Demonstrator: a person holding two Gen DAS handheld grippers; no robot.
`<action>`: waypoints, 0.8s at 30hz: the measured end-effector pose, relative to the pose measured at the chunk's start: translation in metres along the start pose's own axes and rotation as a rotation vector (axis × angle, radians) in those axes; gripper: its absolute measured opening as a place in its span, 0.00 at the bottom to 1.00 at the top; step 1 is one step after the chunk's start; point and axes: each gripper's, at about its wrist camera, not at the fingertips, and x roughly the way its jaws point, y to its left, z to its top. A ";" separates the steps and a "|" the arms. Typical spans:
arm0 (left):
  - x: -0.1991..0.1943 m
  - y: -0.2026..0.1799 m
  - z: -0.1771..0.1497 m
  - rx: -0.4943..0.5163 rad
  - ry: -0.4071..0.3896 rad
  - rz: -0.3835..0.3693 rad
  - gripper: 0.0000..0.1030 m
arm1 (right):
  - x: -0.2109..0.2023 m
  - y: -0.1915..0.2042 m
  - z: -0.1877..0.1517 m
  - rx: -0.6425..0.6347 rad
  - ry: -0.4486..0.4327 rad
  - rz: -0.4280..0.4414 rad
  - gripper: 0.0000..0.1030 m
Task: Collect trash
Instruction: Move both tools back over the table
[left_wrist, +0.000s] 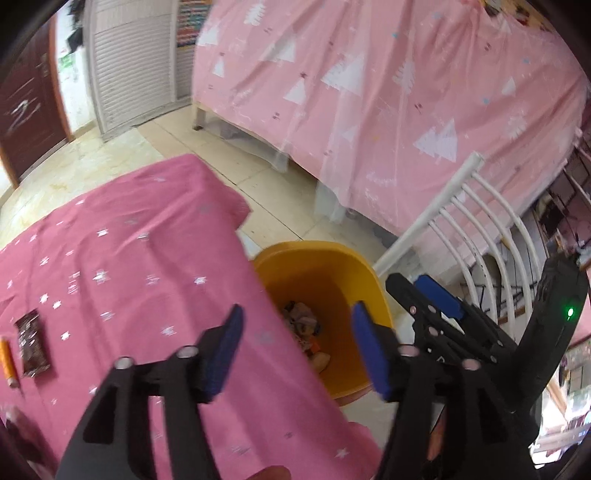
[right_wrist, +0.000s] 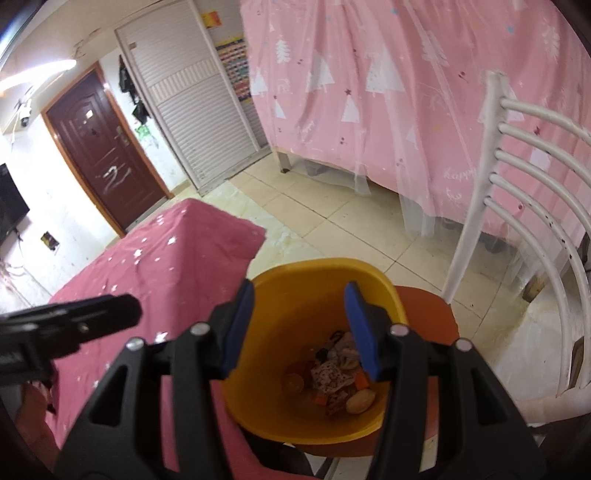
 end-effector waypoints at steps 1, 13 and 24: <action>-0.007 0.008 -0.001 -0.016 -0.012 0.009 0.65 | 0.000 0.005 -0.001 -0.012 -0.001 0.004 0.56; -0.078 0.091 -0.024 -0.088 -0.114 0.122 0.84 | -0.004 0.078 -0.008 -0.125 0.008 0.098 0.57; -0.123 0.178 -0.061 -0.178 -0.139 0.253 0.86 | 0.007 0.160 -0.011 -0.235 0.041 0.175 0.57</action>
